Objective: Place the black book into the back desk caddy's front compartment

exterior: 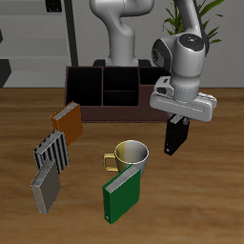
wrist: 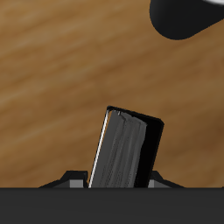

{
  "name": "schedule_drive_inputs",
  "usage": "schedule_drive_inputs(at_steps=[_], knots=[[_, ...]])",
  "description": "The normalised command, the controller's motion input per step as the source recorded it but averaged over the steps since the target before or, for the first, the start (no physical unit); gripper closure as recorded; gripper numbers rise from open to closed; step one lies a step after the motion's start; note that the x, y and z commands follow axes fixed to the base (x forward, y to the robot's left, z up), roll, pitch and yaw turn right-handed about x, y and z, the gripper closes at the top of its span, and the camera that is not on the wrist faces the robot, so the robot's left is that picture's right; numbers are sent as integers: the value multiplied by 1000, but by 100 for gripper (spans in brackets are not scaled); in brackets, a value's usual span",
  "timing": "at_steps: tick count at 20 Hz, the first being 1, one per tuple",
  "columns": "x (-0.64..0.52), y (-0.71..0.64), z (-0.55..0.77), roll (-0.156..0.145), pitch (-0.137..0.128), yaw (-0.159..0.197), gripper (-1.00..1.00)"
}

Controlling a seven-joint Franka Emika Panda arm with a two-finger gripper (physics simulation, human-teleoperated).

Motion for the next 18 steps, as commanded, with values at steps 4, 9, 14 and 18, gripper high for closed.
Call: schedule_drive_inputs(at_steps=[4,9,14,18], knots=[[21,-149,372,-7,-50,70,100],[9,-215,705,21,-85,97,100],[49,-212,630,19,-61,177,100],[1,-214,540,-5,-69,197,100]])
